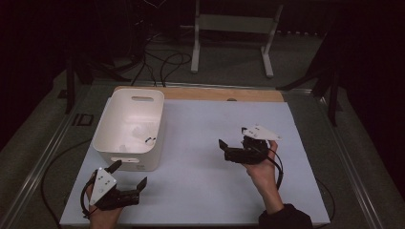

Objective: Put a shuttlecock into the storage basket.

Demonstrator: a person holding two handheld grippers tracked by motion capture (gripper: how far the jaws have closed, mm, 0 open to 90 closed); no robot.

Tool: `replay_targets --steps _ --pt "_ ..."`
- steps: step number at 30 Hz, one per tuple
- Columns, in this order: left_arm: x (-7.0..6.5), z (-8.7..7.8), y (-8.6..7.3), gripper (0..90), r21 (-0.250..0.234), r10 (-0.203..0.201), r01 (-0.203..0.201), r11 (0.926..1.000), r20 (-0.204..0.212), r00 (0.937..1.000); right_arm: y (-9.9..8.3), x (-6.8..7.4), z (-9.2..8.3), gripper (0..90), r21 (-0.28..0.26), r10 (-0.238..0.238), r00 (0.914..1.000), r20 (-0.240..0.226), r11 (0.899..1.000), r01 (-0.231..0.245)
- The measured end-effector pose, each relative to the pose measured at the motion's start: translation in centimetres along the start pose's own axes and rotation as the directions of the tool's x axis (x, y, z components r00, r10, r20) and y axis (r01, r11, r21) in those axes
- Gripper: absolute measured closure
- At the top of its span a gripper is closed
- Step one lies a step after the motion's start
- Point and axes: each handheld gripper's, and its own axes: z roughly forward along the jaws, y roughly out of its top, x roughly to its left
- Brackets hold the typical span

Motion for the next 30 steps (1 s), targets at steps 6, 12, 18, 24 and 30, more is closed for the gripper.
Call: replay_targets --steps 6,12,18,24,30 --pt "0.4 0.0 0.1 0.5 -0.017 -0.029 0.029 0.9995 -0.004 0.9996 -1.3 -1.2 -1.6 8.0 -0.011 0.016 0.9992 0.037 1.000 -0.015" --pt "0.7 0.0 0.2 0.5 -0.025 -0.042 0.042 0.9988 -0.008 0.9991 -3.9 -3.1 -3.3 8.0 -0.018 0.055 0.9961 0.069 0.998 -0.054" --pt "0.9 0.0 0.3 0.5 -0.038 -0.056 0.055 0.9978 -0.017 0.9983 -6.2 -4.1 -4.7 8.0 -0.082 0.057 0.9936 0.098 0.995 -0.049" --pt "1.0 0.0 0.4 0.5 -0.045 -0.056 0.055 0.9975 -0.018 0.9983 -7.7 -4.3 -5.4 8.0 -0.135 0.047 0.9928 0.110 0.990 -0.032" --pt "1.1 0.2 0.4 0.5 -0.039 -0.054 0.053 0.9978 -0.015 0.9984 -8.7 -4.6 -6.3 8.1 -0.190 0.056 0.9923 0.111 0.981 -0.034"
